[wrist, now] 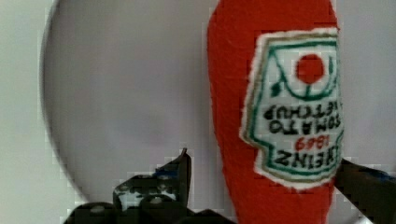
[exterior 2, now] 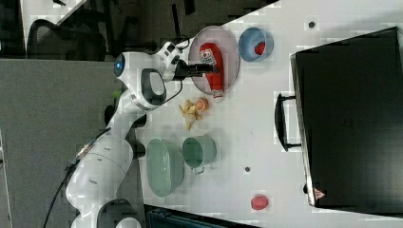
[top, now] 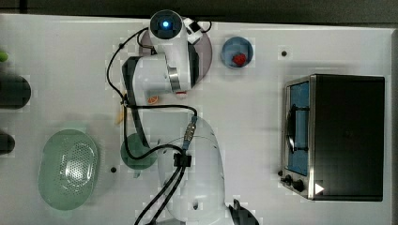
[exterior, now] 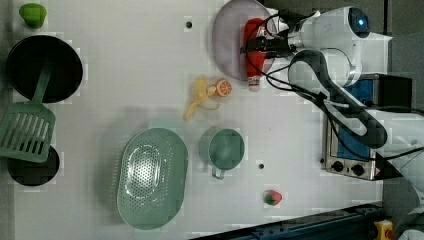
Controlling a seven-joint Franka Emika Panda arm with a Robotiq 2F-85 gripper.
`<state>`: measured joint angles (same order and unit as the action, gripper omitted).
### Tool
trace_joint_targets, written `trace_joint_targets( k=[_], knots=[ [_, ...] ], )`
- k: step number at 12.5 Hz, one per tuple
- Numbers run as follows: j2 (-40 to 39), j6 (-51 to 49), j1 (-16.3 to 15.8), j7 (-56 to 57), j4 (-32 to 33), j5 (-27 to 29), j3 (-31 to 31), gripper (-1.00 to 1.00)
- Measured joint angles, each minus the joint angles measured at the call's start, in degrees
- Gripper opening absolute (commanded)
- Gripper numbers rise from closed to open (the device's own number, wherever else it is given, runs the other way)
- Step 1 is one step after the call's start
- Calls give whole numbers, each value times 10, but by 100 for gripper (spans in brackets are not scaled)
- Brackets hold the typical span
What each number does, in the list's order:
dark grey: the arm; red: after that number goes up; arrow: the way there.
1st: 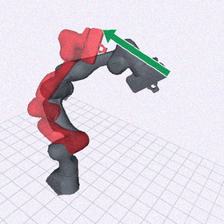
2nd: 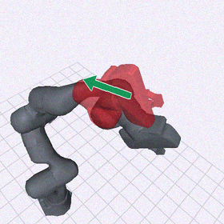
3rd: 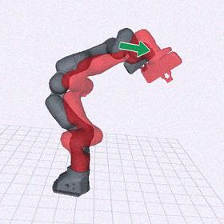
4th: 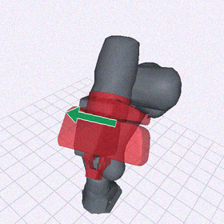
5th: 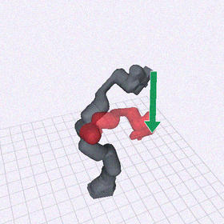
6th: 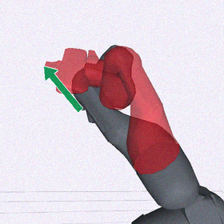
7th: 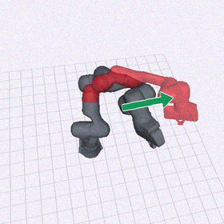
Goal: Pick ketchup from plate and place it on table.
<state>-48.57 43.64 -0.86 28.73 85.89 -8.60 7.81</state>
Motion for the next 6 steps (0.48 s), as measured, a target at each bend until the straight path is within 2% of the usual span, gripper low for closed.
trace_joint_targets(
  k=[1, 2, 5, 6],
  knots=[
    [-3, 6, -1, 0, 1, 0, -2, 100],
    [-6, 10, 0, 1, 1, -3, -2, 92],
    [-7, 36, 2, 1, 2, -7, -3, 21],
    [-8, 34, 3, 1, 0, -9, -1, 19]
  ],
)
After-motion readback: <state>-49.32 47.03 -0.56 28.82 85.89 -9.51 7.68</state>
